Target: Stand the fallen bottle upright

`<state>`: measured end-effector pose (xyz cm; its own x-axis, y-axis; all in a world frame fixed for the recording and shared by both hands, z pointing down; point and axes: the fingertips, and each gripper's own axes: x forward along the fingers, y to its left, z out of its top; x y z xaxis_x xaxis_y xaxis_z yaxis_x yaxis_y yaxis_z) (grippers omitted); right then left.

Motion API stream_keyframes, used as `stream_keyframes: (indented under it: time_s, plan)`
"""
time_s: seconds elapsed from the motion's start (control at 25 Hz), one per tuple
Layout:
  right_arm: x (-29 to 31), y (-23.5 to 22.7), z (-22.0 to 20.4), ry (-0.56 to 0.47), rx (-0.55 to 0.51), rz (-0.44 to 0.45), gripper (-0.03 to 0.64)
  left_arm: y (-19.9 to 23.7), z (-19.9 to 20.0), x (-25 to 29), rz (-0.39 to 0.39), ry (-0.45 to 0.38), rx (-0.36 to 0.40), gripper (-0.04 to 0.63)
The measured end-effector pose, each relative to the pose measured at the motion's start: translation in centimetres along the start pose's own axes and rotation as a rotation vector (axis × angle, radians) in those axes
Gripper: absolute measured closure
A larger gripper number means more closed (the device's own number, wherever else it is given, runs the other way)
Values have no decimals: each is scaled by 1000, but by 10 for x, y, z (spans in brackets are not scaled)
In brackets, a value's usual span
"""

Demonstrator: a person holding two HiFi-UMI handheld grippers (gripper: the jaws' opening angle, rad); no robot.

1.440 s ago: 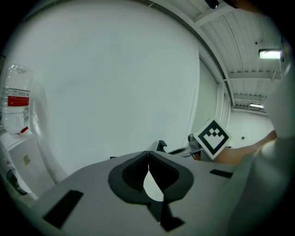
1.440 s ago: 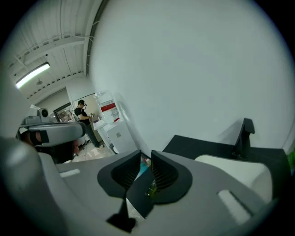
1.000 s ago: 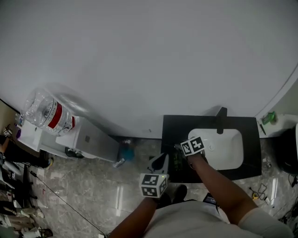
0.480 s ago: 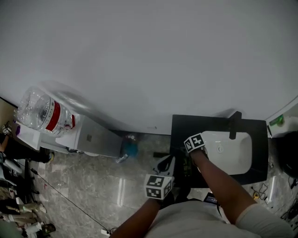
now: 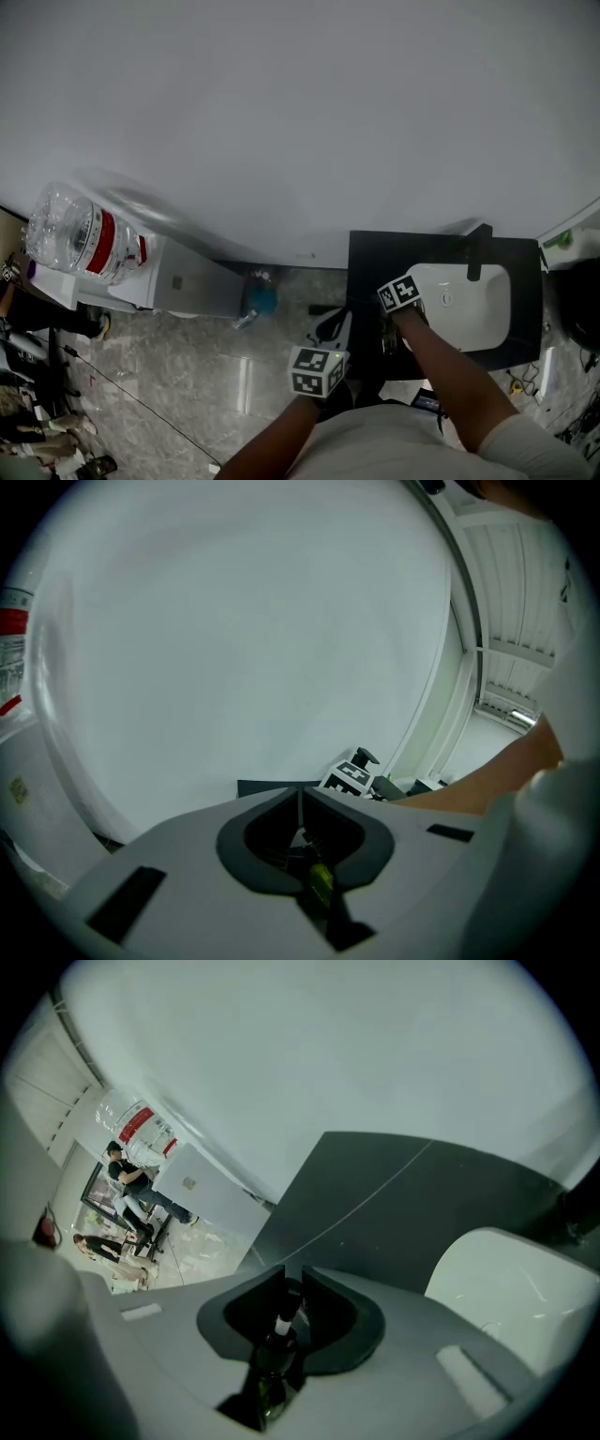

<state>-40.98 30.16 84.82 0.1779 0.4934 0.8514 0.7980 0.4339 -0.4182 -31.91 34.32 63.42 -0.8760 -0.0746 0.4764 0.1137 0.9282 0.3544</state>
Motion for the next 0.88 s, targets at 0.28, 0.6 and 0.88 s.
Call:
stream_keyframes:
  time_s: [0.28,0.6,0.88]
  plan:
    - [-54,3,31,-218,-116,-64,557,-7,13,7,-35,-9,26,586]
    - [-107,24,46,-433,-254,-115,557,-32,22,8,-93,-21,61,586]
    - [-139,43,35,-574,-336,-167,557,-47,26,10,-119,-26,85,586]
